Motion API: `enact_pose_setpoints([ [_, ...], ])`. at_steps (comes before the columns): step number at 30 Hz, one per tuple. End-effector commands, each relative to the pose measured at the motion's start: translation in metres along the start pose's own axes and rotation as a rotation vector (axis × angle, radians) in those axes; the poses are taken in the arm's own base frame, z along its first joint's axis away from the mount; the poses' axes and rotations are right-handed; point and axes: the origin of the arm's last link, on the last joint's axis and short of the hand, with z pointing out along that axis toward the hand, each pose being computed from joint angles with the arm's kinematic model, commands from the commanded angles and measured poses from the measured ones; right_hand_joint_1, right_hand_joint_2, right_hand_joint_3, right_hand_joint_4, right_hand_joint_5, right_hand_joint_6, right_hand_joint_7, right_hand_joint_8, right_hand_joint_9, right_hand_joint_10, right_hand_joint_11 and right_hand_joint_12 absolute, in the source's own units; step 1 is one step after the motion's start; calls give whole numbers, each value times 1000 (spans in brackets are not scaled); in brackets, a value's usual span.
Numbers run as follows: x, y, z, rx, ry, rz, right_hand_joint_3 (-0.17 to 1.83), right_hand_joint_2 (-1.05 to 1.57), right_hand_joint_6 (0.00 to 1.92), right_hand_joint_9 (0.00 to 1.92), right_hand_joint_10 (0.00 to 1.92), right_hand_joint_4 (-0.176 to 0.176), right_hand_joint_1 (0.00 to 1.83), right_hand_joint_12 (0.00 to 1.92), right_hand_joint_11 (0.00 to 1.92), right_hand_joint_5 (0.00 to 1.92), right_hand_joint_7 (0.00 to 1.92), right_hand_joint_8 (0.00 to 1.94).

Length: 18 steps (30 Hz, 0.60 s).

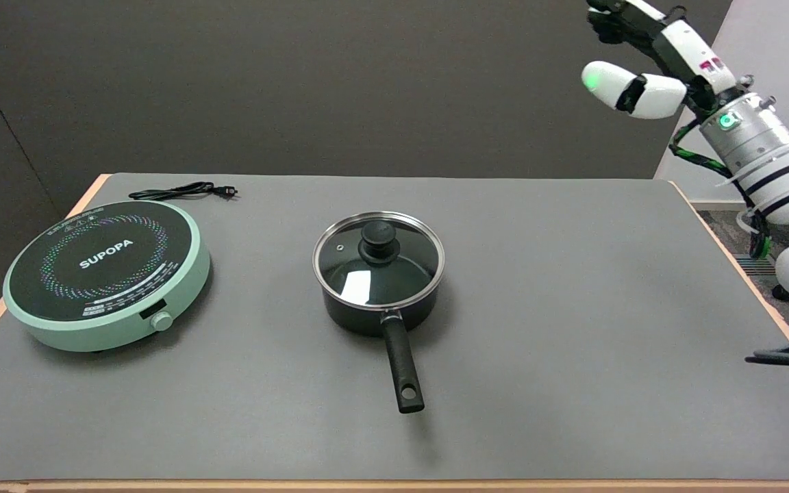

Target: Pick up the pot lid.

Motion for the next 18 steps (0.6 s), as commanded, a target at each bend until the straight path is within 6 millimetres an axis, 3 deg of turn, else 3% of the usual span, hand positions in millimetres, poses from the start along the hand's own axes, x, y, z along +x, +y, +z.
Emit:
enact_pose_setpoints([
  [1, -22, -80, 32, 330, -198, -63, 922, 434, 133, 378, 219, 89, 505, 497, 237, 197, 332, 149],
  [11, -88, -97, 48, 310, -440, -81, 928, 442, 133, 407, 228, 92, 519, 486, 245, 205, 352, 153],
  [15, -121, -97, 47, 311, -551, -179, 933, 442, 133, 408, 228, 95, 541, 474, 238, 209, 353, 152],
  [18, -134, -102, 47, 349, -597, -298, 947, 449, 134, 397, 222, 96, 591, 457, 225, 210, 341, 150],
])
